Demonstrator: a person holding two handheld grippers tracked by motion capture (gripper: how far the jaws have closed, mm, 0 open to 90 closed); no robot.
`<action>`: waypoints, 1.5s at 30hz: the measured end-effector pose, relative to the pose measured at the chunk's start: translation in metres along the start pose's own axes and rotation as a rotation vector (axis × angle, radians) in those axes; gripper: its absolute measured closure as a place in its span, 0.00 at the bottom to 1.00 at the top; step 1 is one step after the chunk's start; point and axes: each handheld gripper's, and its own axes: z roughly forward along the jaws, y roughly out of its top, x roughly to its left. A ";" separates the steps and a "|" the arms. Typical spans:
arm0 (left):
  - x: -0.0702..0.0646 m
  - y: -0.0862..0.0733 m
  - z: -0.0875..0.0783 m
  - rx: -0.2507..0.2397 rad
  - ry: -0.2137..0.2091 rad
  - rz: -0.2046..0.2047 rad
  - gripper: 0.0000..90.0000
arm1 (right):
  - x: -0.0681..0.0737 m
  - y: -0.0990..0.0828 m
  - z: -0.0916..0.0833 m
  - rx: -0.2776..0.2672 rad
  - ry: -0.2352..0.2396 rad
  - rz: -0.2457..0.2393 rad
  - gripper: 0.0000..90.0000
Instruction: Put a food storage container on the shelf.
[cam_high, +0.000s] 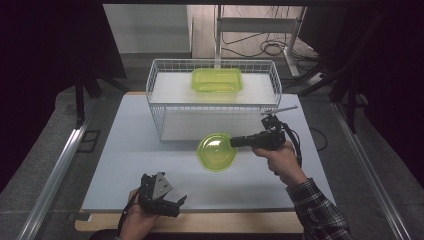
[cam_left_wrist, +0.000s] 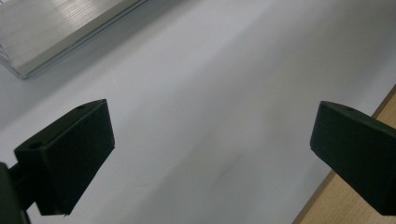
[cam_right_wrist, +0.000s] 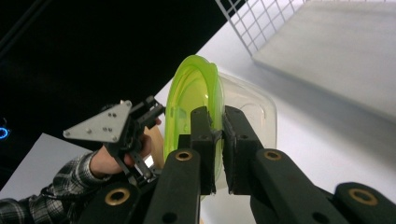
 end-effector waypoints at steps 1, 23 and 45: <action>0.000 0.000 0.000 0.001 0.001 0.005 0.00 | 0.001 0.002 -0.002 -0.005 0.000 0.005 0.93; -0.001 0.000 0.001 0.002 -0.008 0.007 0.00 | 0.018 0.059 -0.035 -0.137 -0.018 -0.030 0.93; -0.001 0.000 0.001 0.002 -0.015 0.005 0.00 | 0.023 0.115 -0.045 -0.266 -0.068 -0.006 0.93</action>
